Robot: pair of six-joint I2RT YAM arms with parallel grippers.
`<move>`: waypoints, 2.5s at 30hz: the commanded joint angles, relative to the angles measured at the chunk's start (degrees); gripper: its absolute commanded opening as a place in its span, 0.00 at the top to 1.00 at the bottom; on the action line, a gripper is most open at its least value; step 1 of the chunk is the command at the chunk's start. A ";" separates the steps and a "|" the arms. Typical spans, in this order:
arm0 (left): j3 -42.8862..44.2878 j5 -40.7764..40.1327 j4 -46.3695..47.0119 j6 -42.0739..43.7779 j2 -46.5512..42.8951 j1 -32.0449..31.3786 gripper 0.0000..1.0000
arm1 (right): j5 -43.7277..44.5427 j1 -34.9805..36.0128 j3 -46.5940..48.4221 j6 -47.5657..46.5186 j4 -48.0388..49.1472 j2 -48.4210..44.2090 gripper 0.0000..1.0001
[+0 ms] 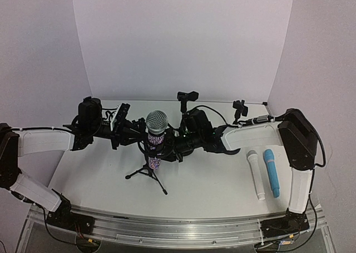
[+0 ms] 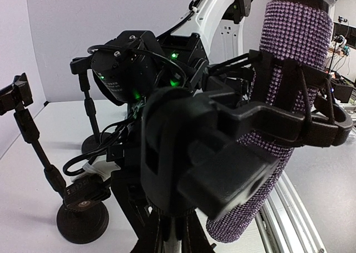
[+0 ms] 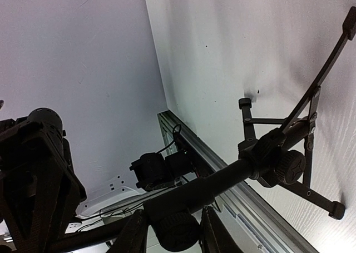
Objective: Remove the microphone from the stand
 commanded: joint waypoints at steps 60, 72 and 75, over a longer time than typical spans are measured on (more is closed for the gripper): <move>7.60 12.56 -13.20 14.58 7.11 2.11 1.00 | 2.28 0.62 -6.86 -87.07 27.78 9.44 0.99; 8.43 12.87 -17.16 19.61 7.05 2.14 1.00 | 7.04 0.56 -12.92 -53.02 27.19 -1.08 0.13; 8.41 12.98 -17.17 19.89 7.16 2.12 1.00 | 5.08 0.61 -14.37 -44.95 26.45 -2.88 0.12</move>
